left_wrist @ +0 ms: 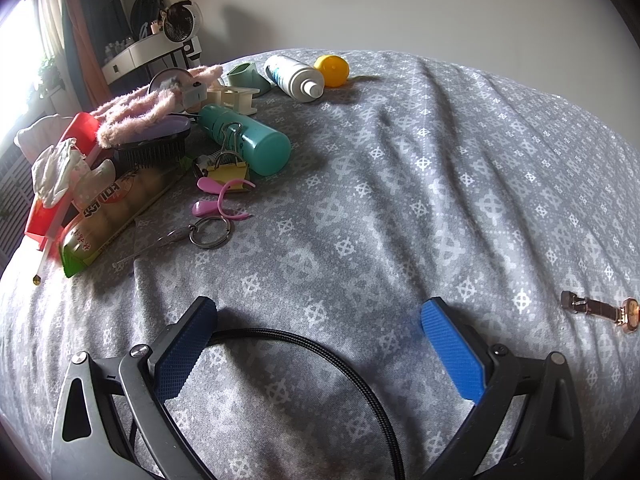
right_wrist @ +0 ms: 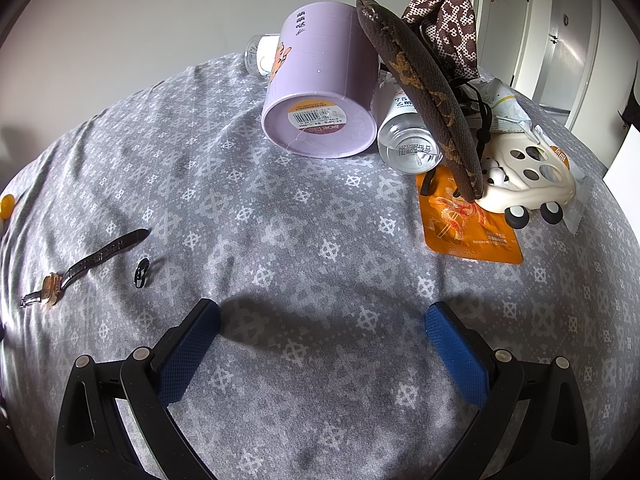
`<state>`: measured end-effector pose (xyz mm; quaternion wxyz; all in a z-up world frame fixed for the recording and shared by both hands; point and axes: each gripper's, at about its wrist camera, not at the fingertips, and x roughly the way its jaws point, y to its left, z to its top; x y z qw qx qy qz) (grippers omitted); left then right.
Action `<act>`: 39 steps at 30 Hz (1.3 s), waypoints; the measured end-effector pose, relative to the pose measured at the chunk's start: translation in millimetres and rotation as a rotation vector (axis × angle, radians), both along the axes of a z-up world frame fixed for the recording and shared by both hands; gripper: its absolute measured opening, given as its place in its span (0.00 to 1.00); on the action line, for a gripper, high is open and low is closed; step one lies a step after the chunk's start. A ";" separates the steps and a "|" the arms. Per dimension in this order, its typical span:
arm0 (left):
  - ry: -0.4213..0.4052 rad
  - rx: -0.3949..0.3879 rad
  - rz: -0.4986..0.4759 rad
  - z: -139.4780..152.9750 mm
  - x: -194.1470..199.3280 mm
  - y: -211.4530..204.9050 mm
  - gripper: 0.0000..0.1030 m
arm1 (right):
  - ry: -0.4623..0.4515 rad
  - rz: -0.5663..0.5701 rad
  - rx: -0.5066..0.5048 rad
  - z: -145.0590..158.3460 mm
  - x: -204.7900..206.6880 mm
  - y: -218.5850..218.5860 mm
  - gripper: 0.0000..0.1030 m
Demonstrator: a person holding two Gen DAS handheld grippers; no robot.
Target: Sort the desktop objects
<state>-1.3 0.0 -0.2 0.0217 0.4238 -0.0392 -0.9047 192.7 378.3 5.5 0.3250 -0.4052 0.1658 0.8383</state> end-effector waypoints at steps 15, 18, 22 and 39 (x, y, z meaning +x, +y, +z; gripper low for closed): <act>-0.002 0.022 -0.003 1.2 -0.4 -3.2 1.00 | 0.000 -0.002 -0.002 -1.9 0.7 3.1 1.00; -0.004 0.028 -0.020 1.4 5.4 -6.8 1.00 | 0.001 -0.002 -0.003 -1.5 4.5 4.7 1.00; 0.000 0.010 -0.040 2.4 13.9 -8.8 1.00 | 0.001 -0.002 -0.004 -1.6 0.6 1.1 1.00; -0.009 0.055 -0.074 0.0 36.1 -20.1 1.00 | 0.000 -0.002 -0.003 -1.6 0.6 1.2 1.00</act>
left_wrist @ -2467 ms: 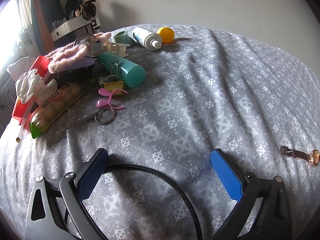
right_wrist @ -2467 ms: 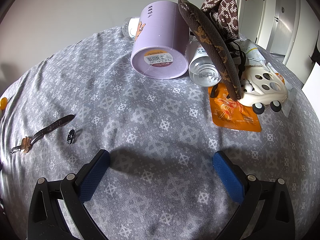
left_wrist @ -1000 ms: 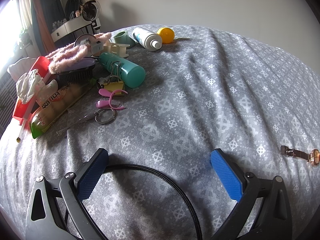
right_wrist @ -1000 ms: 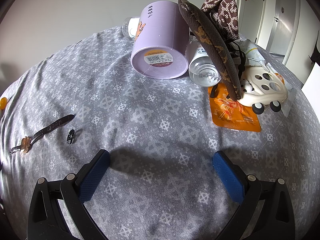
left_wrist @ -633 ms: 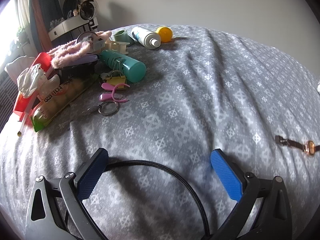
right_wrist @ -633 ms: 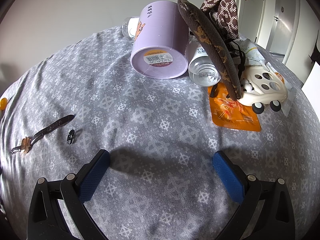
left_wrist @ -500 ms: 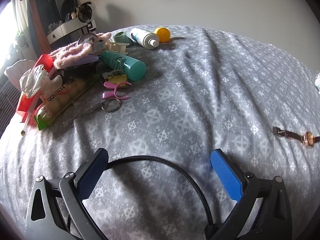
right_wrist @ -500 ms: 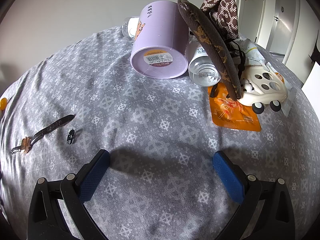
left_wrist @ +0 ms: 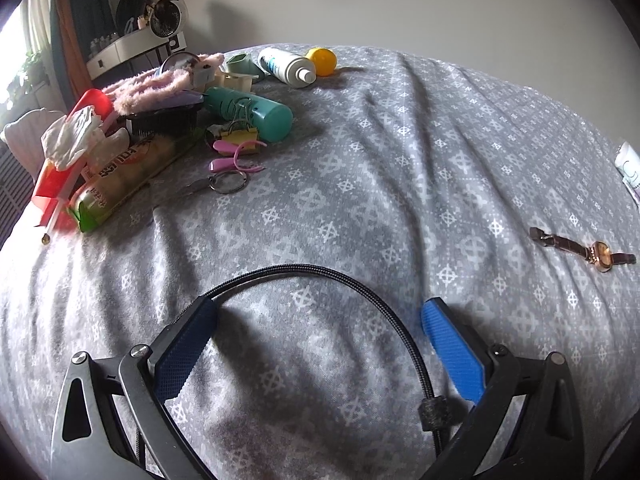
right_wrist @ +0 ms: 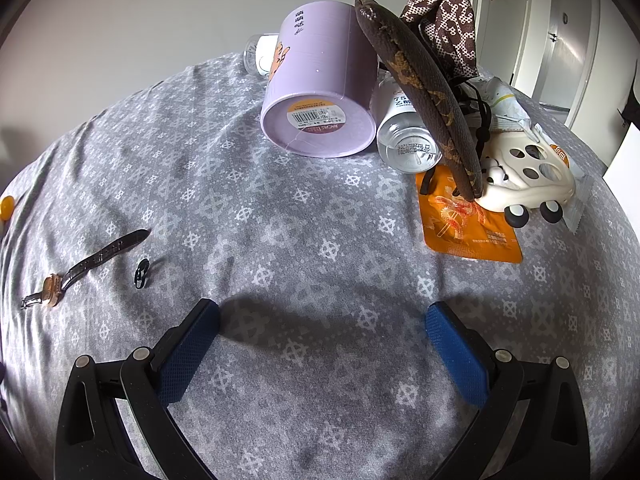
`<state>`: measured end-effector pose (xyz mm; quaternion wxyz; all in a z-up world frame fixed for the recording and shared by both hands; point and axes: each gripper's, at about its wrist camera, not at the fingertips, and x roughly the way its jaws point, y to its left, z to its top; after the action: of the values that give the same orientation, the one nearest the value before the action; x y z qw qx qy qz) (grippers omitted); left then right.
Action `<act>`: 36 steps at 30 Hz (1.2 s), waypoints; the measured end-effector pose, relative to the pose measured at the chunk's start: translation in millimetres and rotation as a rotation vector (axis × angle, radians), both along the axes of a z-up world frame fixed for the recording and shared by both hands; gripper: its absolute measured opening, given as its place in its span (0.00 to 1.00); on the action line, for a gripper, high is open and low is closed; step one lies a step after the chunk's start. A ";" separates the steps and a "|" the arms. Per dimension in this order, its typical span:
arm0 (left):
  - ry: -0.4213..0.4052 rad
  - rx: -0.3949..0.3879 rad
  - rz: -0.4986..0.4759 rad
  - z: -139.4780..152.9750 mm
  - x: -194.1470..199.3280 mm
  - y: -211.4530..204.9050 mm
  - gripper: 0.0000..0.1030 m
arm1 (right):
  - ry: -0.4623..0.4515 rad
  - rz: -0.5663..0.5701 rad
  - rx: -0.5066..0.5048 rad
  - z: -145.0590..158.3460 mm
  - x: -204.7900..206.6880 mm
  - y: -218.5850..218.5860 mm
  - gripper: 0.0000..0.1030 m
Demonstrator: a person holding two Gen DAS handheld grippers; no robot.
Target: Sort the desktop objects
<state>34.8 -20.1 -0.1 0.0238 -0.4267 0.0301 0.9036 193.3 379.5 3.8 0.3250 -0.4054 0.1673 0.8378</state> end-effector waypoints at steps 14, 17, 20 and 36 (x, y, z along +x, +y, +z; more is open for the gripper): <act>0.006 -0.031 0.017 -1.8 1.1 4.7 1.00 | 0.000 0.000 0.000 0.1 -0.1 -0.1 1.00; 0.006 -0.031 0.018 -2.1 0.9 4.6 1.00 | 0.000 0.000 0.000 0.1 -0.1 -0.1 1.00; 0.006 -0.033 0.020 -2.1 0.8 4.7 1.00 | 0.000 0.000 0.000 0.1 -0.1 -0.1 1.00; 0.007 -0.033 0.028 -2.1 3.1 3.9 1.00 | -0.001 0.000 0.001 -0.1 0.1 0.2 1.00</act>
<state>37.8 -16.3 -2.3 0.0042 -0.4244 0.0390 0.9046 193.4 379.7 3.7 0.3252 -0.4056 0.1670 0.8378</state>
